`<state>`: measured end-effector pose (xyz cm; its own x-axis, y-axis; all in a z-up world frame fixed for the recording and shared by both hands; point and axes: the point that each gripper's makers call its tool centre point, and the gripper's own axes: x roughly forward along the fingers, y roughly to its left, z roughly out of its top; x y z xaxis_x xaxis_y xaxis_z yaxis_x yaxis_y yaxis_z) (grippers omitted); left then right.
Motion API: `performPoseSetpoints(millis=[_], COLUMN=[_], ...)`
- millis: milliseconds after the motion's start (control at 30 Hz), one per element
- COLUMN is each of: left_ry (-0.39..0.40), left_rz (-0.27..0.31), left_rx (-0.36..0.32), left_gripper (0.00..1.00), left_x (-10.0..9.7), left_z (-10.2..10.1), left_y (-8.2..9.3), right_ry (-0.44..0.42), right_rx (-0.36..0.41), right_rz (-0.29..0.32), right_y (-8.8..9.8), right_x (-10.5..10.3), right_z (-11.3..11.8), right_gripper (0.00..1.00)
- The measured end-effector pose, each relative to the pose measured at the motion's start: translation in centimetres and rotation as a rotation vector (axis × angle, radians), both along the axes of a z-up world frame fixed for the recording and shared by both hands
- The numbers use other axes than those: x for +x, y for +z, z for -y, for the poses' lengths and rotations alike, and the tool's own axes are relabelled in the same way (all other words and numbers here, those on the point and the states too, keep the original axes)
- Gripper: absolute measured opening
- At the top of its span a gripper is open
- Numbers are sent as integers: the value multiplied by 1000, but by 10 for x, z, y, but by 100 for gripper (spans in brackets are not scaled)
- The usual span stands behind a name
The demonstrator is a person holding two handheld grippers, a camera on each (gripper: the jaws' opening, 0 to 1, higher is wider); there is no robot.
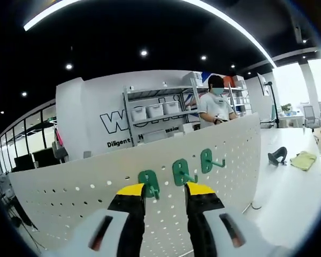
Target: Insert the hook assembly into the mounting plate slot until the hook locks in place.
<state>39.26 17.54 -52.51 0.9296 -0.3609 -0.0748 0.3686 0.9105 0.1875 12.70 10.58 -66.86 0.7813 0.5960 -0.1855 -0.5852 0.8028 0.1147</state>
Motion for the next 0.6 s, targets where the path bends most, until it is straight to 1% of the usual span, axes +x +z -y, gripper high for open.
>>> performPoseSetpoints(millis=[33, 67, 100, 233, 400, 600], left_ry=[-3, -18, -24, -37, -60, -62], left_rz=[-4, -9, -7, -7, -36, -58], left_rx=[-4, -23, -22, 1, 7, 23], left_gripper=[32, 32, 33, 33, 33, 32], left_x=[-2, -5, -8, -17, -30, -41], left_z=[-1, 0, -2, -8, -20, -37], left_y=[0, 0, 0, -2, -12, -22], right_ry=[1, 2, 3, 6, 9, 15], right_rx=[0, -1, -5, -12, -16, -9], right_rz=[-2, -5, -5, 1, 9, 18], right_y=[0, -1, -1, 2, 5, 8], right_x=[0, -1, -1, -2, 0, 0], right_z=[-1, -3, -4, -8, -16, -30], right_gripper=[55, 55, 55, 55, 55, 55])
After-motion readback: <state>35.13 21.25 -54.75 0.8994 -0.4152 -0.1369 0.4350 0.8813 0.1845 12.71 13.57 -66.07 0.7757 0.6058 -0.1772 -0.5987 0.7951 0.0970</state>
